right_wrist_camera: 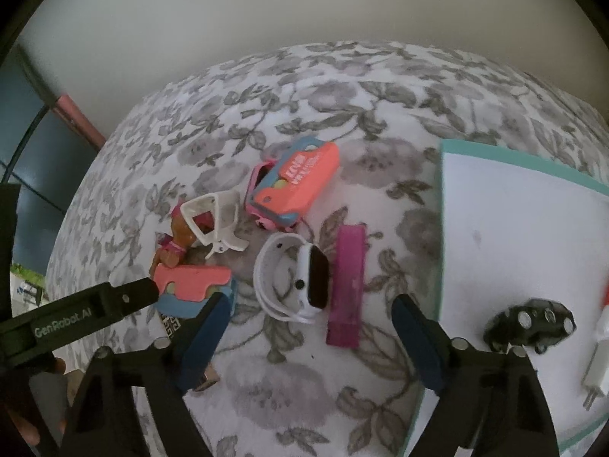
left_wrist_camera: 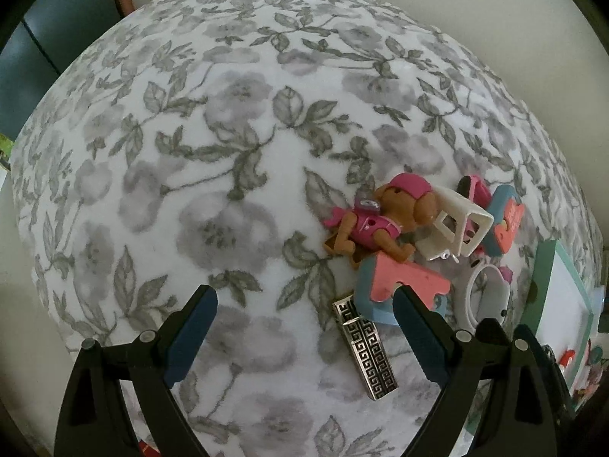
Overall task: Organize rigid objects
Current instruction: 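Grasp the pink-and-teal toy block with the left tool while the right tool grasps the white smartwatch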
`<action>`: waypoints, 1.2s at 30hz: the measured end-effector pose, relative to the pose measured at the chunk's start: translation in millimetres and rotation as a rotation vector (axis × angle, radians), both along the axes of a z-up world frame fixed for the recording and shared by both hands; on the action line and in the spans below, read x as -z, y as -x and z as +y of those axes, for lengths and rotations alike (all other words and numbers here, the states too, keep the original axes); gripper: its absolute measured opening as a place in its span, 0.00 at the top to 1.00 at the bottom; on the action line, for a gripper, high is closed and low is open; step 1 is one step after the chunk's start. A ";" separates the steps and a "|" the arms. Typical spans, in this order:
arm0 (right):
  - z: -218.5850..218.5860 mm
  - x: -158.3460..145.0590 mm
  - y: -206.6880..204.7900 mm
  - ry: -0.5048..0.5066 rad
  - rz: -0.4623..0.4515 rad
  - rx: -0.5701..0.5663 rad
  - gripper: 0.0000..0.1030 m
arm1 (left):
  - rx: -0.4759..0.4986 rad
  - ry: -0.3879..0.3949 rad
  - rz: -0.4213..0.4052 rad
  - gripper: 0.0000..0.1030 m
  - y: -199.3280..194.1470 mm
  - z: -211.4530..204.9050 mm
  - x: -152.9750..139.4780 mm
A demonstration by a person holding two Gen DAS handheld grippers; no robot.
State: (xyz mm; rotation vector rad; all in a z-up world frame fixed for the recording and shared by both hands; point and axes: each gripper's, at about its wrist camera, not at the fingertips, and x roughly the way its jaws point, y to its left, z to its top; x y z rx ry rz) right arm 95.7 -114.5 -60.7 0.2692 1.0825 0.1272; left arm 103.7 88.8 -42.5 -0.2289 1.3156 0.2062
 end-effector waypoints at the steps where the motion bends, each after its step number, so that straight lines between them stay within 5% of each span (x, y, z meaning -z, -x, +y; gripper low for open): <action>1: 1.9 0.8 -0.4 0.006 0.000 -0.010 0.22 | -0.010 0.005 0.003 0.09 -0.2 1.7 0.7; 14: 29.4 6.5 -7.6 0.095 -0.014 -0.115 0.45 | -0.025 0.037 0.015 0.09 -1.4 5.4 2.4; 36: 40.6 18.8 -17.5 0.194 -0.022 -0.155 0.51 | 0.018 0.027 0.011 0.09 -25.8 -8.6 7.5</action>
